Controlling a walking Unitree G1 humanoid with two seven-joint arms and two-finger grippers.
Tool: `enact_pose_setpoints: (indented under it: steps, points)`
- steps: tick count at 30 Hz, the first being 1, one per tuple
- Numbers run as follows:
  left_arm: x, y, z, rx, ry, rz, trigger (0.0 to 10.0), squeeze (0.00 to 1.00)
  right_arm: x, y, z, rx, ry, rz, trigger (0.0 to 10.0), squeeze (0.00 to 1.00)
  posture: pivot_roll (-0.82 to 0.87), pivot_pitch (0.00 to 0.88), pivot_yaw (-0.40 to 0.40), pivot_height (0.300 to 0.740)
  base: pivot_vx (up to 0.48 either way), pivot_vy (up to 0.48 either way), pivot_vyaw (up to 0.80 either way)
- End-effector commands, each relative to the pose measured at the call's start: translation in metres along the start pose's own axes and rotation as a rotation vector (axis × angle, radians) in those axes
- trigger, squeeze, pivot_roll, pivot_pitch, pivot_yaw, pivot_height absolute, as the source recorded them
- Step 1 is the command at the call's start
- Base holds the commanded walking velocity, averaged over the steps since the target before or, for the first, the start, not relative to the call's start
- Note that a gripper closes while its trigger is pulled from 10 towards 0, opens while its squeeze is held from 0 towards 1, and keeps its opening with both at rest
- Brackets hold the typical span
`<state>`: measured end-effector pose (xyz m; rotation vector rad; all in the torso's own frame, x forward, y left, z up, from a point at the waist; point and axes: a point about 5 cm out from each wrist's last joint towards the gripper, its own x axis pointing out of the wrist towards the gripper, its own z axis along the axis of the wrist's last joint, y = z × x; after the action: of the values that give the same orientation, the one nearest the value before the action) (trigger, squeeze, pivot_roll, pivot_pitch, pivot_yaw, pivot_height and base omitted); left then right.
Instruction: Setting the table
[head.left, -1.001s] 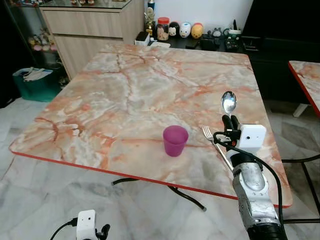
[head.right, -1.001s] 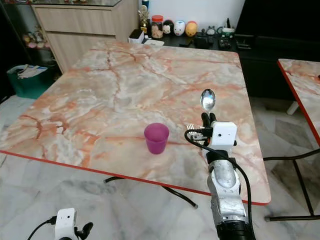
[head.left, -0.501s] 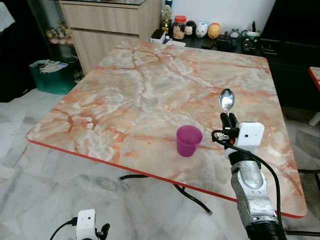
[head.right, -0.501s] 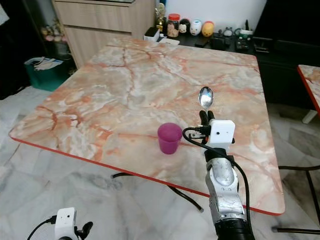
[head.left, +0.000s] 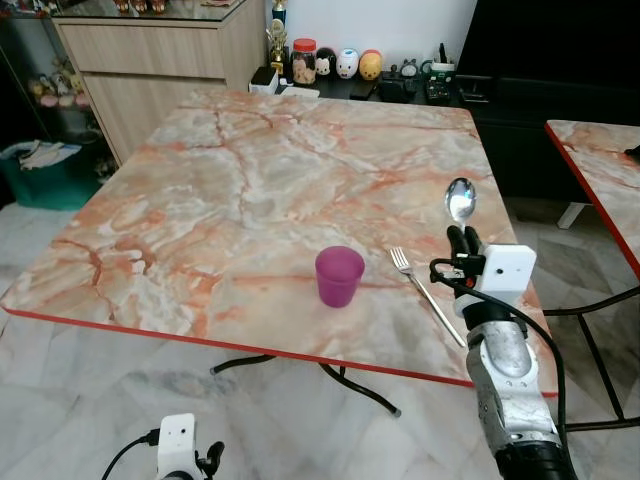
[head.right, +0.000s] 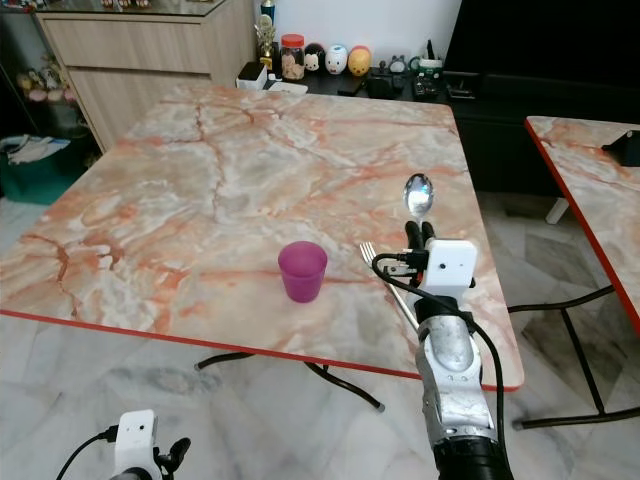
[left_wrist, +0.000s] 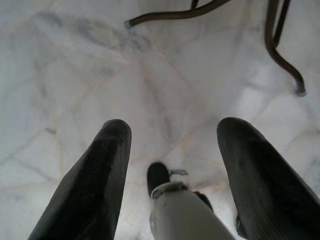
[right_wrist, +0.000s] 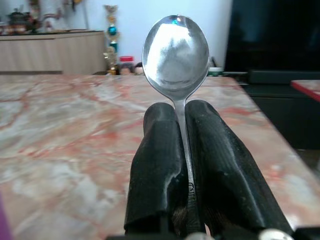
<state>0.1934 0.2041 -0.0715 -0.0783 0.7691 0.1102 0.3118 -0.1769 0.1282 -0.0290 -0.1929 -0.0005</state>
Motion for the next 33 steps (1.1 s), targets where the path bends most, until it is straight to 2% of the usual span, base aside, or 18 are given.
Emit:
enact_pose_setpoints:
  steps: [1,4,15,20,33]
  points:
    - [-0.0027,0.0024,-0.0078,0.012,0.022,0.005,10.0,0.0,0.0026,0.0041,0.003,0.003,-0.017,0.011,10.0,0.0,-0.06,0.0,-0.011,0.719,0.0,0.0,0.0]
    - [-0.0025,0.0024,-0.007,0.014,0.019,0.004,10.0,0.0,0.0033,0.0045,0.0038,0.0,-0.022,0.012,10.0,0.0,-0.06,0.0,-0.011,0.719,0.0,0.0,0.0]
    - [-0.0018,0.0019,-0.005,0.016,0.012,0.003,10.0,0.0,0.0044,0.0044,0.0035,0.015,-0.017,0.004,10.0,0.0,-0.06,0.0,-0.009,0.719,0.0,-0.277,0.0]
    - [-0.0016,0.0013,-0.0045,0.017,0.011,0.0,10.0,0.0,0.0058,0.004,0.0038,0.018,-0.02,-0.002,10.0,0.0,-0.06,0.0,-0.01,0.719,0.0,-0.291,-0.61]
    - [-0.0015,0.0,-0.0048,0.011,0.012,0.001,10.0,0.0,0.0071,0.0042,0.0058,0.017,-0.03,0.0,10.0,0.0,-0.06,0.0,-0.013,0.719,0.0,-0.292,0.0]
